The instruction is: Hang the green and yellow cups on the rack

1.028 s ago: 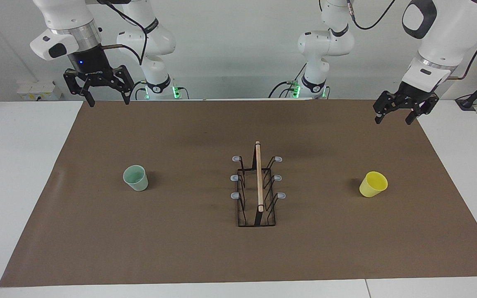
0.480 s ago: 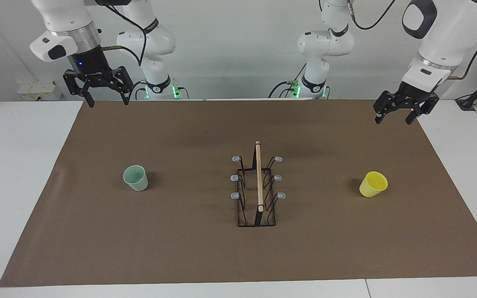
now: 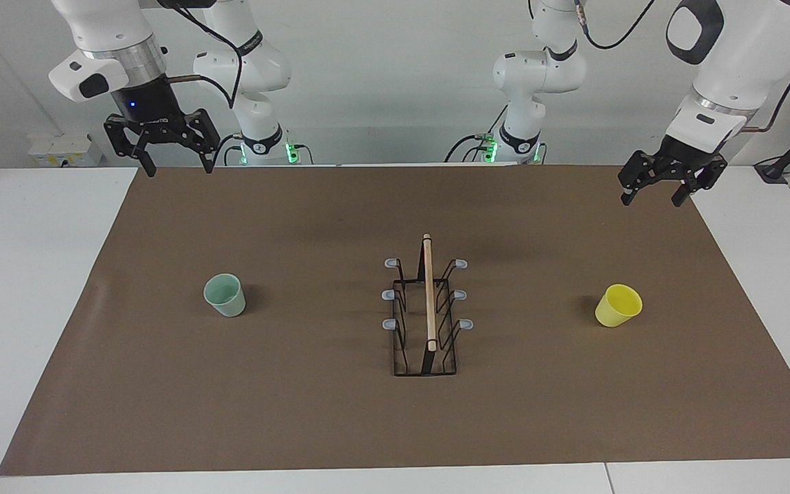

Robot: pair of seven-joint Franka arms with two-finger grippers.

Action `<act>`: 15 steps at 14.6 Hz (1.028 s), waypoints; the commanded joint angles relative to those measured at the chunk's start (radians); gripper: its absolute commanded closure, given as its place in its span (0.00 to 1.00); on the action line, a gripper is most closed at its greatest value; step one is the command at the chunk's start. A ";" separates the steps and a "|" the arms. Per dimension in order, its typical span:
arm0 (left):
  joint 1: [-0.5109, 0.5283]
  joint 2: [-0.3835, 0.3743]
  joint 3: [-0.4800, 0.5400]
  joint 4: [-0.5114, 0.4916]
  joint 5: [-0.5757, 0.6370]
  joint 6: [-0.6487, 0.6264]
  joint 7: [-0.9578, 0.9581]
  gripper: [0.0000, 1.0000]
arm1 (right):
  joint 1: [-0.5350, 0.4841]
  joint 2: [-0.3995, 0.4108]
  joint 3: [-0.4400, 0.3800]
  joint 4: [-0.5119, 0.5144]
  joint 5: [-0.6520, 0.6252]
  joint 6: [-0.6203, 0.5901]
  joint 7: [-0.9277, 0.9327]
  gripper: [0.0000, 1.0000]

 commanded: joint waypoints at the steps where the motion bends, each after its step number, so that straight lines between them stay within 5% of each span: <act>1: -0.007 -0.029 0.001 -0.034 0.013 0.008 0.000 0.00 | -0.015 -0.026 0.006 -0.028 0.016 -0.002 0.005 0.00; 9: -0.027 -0.030 0.017 -0.043 0.010 0.006 -0.011 0.00 | -0.013 -0.026 0.006 -0.030 0.016 -0.002 0.005 0.00; 15: 0.028 0.043 0.014 -0.020 -0.045 -0.009 -0.031 0.00 | -0.013 -0.026 0.006 -0.028 0.016 -0.002 0.005 0.00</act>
